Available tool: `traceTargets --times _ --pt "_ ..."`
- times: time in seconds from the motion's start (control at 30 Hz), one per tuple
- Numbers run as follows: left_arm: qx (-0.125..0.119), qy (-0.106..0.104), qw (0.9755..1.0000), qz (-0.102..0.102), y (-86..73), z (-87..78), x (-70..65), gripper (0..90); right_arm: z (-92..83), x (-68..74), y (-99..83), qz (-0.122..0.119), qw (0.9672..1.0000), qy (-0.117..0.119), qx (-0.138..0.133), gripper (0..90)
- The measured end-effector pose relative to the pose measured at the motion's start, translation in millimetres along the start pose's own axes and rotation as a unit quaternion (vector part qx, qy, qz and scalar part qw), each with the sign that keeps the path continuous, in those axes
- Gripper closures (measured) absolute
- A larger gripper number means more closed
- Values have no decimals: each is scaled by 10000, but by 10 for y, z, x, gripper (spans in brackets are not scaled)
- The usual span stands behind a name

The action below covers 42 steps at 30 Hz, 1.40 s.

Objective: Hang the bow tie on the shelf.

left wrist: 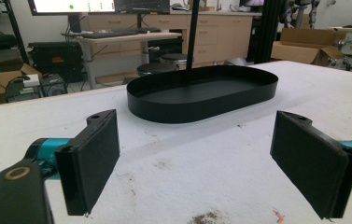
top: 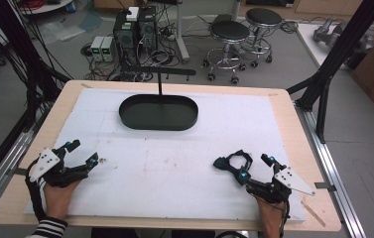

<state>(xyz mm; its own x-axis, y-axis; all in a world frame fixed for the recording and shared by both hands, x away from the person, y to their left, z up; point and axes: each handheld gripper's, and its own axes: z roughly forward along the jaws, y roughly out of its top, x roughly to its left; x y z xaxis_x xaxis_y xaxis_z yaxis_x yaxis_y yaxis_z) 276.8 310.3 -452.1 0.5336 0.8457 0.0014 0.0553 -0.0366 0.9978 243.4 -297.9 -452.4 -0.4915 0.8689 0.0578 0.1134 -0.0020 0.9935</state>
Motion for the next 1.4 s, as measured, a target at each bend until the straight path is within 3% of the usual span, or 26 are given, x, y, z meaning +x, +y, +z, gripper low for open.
traceTargets --times 0.27,0.4,0.6,0.77,0.97,1.17,1.3,1.33,1.4 --pt "-13 -3 10000 -20 -1 0 0 160 4 -8 3 82 10000 -36 15 105" --pt "-10 1 10000 -14 -1 -1 1 160 2 -7 3 -5 10000 -27 -2 105" --pt "-13 -4 10000 -7 0 0 0 160 57 2 27 -46 9995 84 302 105" --pt "-13 2 10000 -18 0 0 -1 159 87 13 75 -8 9995 141 273 106" --pt "-11 3 10000 -13 0 0 -1 159 128 29 185 22 9985 277 462 106" --pt "-9 3 10000 -14 -1 0 -1 159 186 75 324 -257 9954 389 836 107" --pt "-9 0 10000 -3 0 0 -1 160 225 124 373 -463 9915 469 1124 114" --pt "-9 -2 10000 -4 0 0 -1 159 232 137 383 -593 9897 477 1210 150" --pt "-9 -2 10000 -6 0 0 0 159 246 151 398 -605 9864 603 1402 162"
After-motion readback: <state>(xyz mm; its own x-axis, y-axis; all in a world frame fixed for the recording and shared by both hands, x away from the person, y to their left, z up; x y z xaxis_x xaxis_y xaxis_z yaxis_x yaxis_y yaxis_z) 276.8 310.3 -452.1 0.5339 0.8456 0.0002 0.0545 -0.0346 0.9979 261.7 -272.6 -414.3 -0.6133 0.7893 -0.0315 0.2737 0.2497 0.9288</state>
